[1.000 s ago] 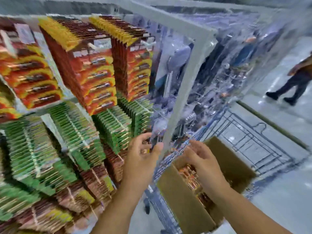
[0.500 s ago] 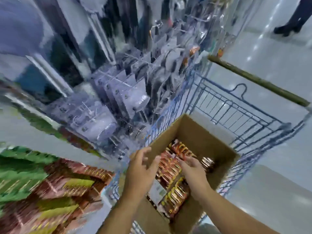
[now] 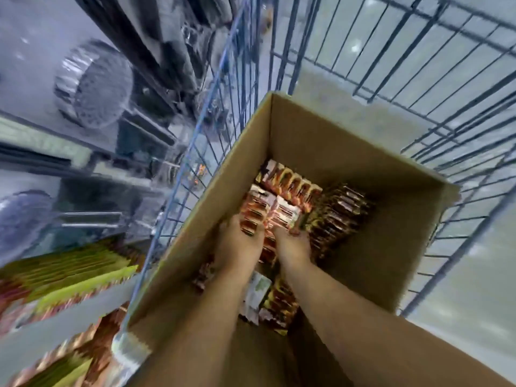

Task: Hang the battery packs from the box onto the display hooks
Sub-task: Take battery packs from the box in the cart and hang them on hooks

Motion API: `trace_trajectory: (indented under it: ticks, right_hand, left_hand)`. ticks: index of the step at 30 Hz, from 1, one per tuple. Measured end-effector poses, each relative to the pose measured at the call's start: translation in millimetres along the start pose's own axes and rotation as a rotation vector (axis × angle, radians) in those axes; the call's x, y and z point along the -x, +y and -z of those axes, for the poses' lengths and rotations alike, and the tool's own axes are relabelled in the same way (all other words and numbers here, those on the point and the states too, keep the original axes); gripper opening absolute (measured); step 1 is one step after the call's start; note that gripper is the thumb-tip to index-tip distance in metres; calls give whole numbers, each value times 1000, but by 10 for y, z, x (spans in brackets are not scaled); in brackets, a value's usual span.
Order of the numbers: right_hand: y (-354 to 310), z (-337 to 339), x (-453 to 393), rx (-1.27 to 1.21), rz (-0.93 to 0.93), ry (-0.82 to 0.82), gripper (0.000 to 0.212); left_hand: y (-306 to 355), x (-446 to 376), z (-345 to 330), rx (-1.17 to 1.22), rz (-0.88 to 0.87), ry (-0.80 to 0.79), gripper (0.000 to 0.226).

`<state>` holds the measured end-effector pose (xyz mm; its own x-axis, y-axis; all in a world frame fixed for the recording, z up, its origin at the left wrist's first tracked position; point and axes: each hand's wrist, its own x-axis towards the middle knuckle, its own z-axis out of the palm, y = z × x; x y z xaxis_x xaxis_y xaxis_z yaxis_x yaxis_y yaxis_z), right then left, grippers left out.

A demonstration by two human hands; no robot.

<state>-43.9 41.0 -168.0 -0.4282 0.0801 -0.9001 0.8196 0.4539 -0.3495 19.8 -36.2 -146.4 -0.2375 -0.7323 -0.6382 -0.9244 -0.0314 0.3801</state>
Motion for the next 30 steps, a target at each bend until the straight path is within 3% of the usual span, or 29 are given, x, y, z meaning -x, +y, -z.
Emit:
trace_trajectory:
  ticks: [2, 6, 11, 18, 22, 25, 28, 30]
  right_hand:
    - [99, -111, -207, 14, 5, 47, 48]
    - [167, -249, -479, 10, -34, 133, 39]
    - [214, -461, -692, 11, -141, 169, 56]
    - [260, -480, -912, -82, -189, 178, 38]
    - [330, -522, -912, 14, -135, 253, 56]
    - [341, -441, -842, -91, -147, 188, 39]
    - [336, -346, -804, -164, -185, 110, 14]
    - [282, -311, -741, -188, -185, 80, 15]
  left_hand:
    - [-114, -151, -175, -21, 54, -10, 54]
    - [-259, -395, -422, -94, 62, -2, 63]
    - [-297, -636, -632, -128, 82, 3, 66]
    - [-306, -703, -930, -219, 108, 103, 64]
    - [-346, -701, -934, -280, 123, 140, 64]
    - [-339, -677, -859, -283, 111, 131, 56]
    - [-357, -703, -761, -160, 137, 24, 45]
    - [-366, -684, -647, -101, 150, -15, 39]
